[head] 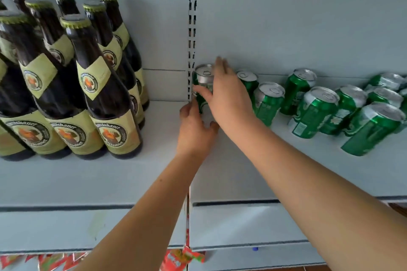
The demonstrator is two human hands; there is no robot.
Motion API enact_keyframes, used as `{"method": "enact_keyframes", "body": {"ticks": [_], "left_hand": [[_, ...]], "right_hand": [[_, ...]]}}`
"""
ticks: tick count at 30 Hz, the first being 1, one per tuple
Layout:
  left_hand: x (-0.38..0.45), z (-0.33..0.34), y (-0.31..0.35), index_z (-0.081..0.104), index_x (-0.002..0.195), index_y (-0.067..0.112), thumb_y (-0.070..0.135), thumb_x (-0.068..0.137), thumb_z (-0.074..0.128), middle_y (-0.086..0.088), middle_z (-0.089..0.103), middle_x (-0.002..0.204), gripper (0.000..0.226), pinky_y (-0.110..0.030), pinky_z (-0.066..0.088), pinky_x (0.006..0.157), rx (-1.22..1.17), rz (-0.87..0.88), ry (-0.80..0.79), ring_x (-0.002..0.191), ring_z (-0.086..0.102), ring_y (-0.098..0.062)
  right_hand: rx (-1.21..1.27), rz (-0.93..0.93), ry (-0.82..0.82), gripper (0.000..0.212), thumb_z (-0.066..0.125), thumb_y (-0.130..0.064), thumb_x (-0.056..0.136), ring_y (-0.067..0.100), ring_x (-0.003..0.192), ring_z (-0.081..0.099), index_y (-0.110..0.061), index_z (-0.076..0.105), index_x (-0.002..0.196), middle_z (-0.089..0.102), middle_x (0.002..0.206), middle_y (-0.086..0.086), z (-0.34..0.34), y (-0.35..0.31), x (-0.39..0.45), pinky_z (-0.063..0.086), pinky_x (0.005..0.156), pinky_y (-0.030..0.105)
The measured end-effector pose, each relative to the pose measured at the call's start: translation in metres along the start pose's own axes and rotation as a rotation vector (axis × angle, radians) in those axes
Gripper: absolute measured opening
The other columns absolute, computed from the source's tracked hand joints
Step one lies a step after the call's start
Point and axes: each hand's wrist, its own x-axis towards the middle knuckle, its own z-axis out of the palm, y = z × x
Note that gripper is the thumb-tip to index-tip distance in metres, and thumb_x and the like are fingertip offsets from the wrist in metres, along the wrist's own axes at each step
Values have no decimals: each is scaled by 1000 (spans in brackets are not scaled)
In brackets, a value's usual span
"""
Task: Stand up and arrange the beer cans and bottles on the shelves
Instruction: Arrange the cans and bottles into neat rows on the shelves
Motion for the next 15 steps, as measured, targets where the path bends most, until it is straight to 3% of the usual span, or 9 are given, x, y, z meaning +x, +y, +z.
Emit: {"method": "enact_keyframes", "body": {"ticks": [2,4,8,12,15], "left_hand": [[-11,6,3,41,140,14,9,86,57,-3,39,133,57,-20,43,80,-9,7,107,94,54,-10],[-18,16,5,51,126,14,4,84,57,-2,46,124,44,-19,44,78,-57,57,112,88,54,-7],[-19,36,4,48,133,22,15,84,64,3,51,126,52,-25,46,91,37,143,-65,109,53,-9],[-22,39,-1,48,137,24,20,82,66,5,55,125,59,-32,45,98,157,257,-127,118,51,-12],[-25,36,-1,43,143,26,28,80,68,9,55,127,68,-36,44,100,198,316,-178,120,50,-12]], "right_hand": [[49,-64,304,59,62,-35,92,32,125,50,0,46,136,49,138,19,-14,15,-21,44,100,35],[74,-4,530,52,65,-32,88,31,120,50,-1,54,128,54,129,16,-20,41,-39,41,100,32],[217,201,388,74,70,-45,83,24,128,42,-8,43,140,44,139,13,-2,82,-60,35,105,26],[299,207,357,65,75,-32,81,9,113,46,-15,46,137,50,128,7,9,97,-69,29,87,2],[384,291,385,73,80,-33,75,7,112,50,-15,44,135,55,127,2,5,91,-69,35,90,4]]}}
